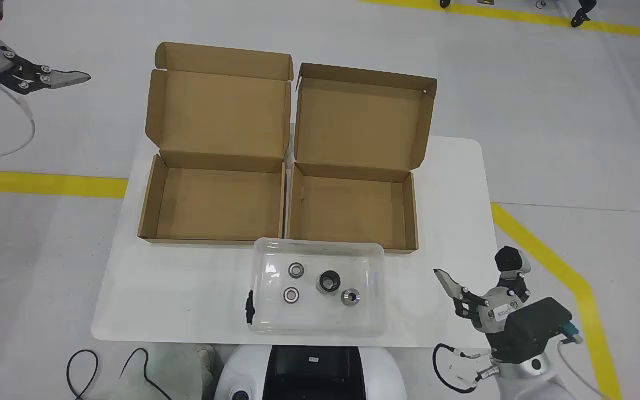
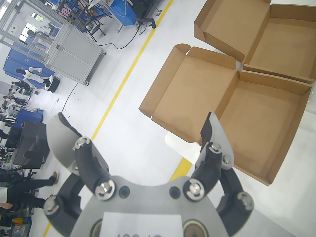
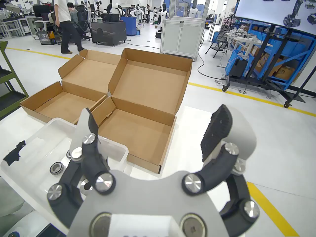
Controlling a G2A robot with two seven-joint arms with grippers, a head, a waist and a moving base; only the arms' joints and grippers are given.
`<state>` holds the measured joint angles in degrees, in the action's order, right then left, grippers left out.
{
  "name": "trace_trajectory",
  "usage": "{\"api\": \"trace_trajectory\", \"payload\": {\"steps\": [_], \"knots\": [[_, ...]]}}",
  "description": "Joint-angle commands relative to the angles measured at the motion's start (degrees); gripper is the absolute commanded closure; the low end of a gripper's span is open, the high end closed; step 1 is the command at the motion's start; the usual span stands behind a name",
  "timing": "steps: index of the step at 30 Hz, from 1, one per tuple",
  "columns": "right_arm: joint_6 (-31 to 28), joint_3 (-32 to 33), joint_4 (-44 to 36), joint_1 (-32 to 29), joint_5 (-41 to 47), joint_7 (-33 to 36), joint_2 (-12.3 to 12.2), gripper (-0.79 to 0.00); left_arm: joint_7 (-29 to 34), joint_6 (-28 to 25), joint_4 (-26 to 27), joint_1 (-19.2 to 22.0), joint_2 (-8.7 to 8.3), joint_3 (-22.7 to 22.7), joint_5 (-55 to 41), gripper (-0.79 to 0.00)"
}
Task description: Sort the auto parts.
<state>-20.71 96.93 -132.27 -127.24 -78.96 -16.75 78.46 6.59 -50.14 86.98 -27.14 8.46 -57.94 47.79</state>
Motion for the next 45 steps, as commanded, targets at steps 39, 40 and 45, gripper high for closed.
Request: {"api": "trace_trajectory", "payload": {"steps": [39,40,45], "knots": [[-18.7,-15.38,9.8,21.49,-0.43,32.99,-2.05,-0.785,0.0,0.0,0.0,0.0,0.0,0.0,0.0,-0.785],[-19.89,-16.32,10.39,22.59,0.12,34.07,-2.11,-0.785,0.0,0.0,0.0,0.0,0.0,0.0,0.0,-0.785],[-23.85,-19.36,13.45,27.12,1.52,38.26,-2.51,-0.785,0.0,0.0,0.0,0.0,0.0,0.0,0.0,-0.785]]}}
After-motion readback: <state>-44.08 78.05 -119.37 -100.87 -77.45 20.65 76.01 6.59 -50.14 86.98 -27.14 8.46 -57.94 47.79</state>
